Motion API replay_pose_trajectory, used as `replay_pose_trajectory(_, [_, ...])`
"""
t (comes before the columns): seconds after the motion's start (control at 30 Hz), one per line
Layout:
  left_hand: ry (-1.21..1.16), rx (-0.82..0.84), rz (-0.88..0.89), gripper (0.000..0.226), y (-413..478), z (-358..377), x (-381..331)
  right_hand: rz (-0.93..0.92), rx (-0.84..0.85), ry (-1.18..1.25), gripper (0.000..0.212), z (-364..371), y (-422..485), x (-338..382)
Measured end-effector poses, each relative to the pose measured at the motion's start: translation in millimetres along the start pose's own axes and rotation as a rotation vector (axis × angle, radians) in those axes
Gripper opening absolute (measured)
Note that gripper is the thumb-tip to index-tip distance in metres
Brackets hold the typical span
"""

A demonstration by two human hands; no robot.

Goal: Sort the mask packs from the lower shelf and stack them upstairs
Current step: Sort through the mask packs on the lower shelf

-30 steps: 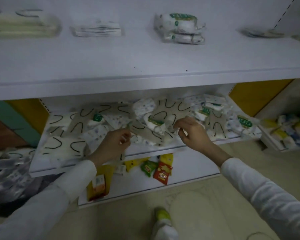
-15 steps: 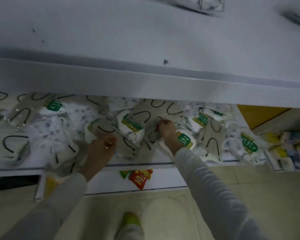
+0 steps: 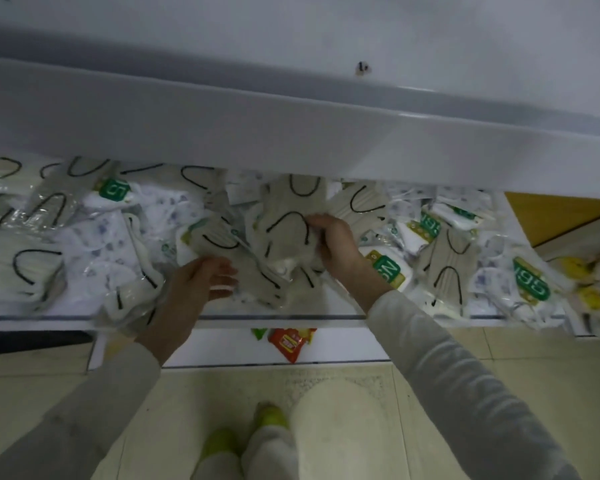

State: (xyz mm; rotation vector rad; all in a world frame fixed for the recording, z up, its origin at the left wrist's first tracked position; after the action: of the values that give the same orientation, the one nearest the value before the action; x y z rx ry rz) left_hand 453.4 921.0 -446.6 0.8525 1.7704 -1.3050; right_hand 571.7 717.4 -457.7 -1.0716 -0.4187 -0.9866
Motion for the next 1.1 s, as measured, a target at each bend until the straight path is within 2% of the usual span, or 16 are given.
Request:
replay_pose_trajectory(0.03, [-0.106, 0.038, -0.033, 0.031, -0.8, 0.6, -0.9, 0.036, 0.095, -0.052, 0.04, 7.3, -15.6, -5.2])
replay_pose_trajectory(0.1, [-0.281, 0.099, -0.1, 0.034, -4.3, 0.6, 1.3, 0.076, 0.241, -0.274, 0.027, 20.8, -43.9, -21.7])
replay_pose_trajectory(0.17, [-0.344, 0.144, -0.099, 0.026, -9.4, -0.7, 0.4, 0.057, 0.345, -0.475, 0.018, 37.5, -69.7, -39.7])
replay_pose_trajectory(0.2, [-0.341, 0.143, -0.079, 0.03, -11.1, -4.4, 1.7, 0.049, 0.392, -0.483, 0.016, 46.3, -80.0, -49.2])
replay_pose_trajectory(0.27, [-0.323, 0.131, -0.068, 0.068, -18.1, -15.5, 9.1, 0.025, 0.48, -0.388, 0.019, 62.3, -93.8, -65.3])
replay_pose_trajectory(0.3, [-0.357, 0.139, -0.066, 0.079, -21.8, -22.0, 12.1, 0.016, 0.493, -0.319, 0.022, 69.5, -98.4, -70.1])
replay_pose_trajectory(0.33, [-0.378, 0.151, -0.074, 0.081, -24.9, -27.8, 13.6, 0.014, 0.485, -0.244, 0.023, 75.9, -101.4, -73.2])
replay_pose_trajectory(0.37, [-0.405, 0.183, -0.078, 0.073, -27.9, -31.8, 13.8, 0.022, 0.473, -0.189, 0.024, 81.1, -103.9, -76.6])
replay_pose_trajectory(0.43, [-0.397, 0.204, -0.069, 0.034, -30.5, -45.5, 14.4, 0.035, 0.451, -0.174, 0.021, 90.8, -108.8, -84.7])
replay_pose_trajectory(0.5, [-0.309, 0.111, -0.045, 0.01, -30.0, -65.1, 16.9, 0.03, 0.366, -0.279, 0.014, 92.3, -108.2, -96.4])
replay_pose_trajectory(0.6, [-0.113, -0.05, 0.005, 0.009, -30.0, -88.6, 18.8, 0.108, 0.116, -0.349, 0.011, 80.9, -103.8, -116.0])
replay_pose_trajectory(0.7, [-0.047, -0.128, -0.01, 0.011, -30.9, -102.0, 26.1, 0.264, -0.166, 0.025, 0.019, 66.8, -101.0, -139.7])
replay_pose_trajectory(0.83, [-0.051, -0.123, -0.036, 0.019, -30.7, -114.2, 37.8, 0.144, -0.48, 0.317, 0.024, 53.8, -86.5, -145.6])
replay_pose_trajectory(0.93, [-0.085, -0.124, -0.041, 0.018, -31.1, -119.4, 41.1, 0.041, -0.584, 0.476, 0.028, 54.9, -79.8, -147.3])
replay_pose_trajectory(1.1, [-0.1, -0.12, -0.03, 0.018, -31.0, -122.8, 39.4, 0.003, -0.626, 0.581, 0.025, 58.6, -80.6, -141.6])
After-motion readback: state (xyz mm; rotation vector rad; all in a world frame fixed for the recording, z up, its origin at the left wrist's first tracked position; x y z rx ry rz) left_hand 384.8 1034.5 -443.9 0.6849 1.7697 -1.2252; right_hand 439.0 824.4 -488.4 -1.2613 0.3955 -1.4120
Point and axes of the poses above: each hand's wrist, its own y-axis towards the middle knuckle, its own z-axis out of the palm, x = y × z, the point moved 6 cm from there along y, towards the middle knuckle, and after that the axes turned 15 degrees about y, right-handed, at the moved point
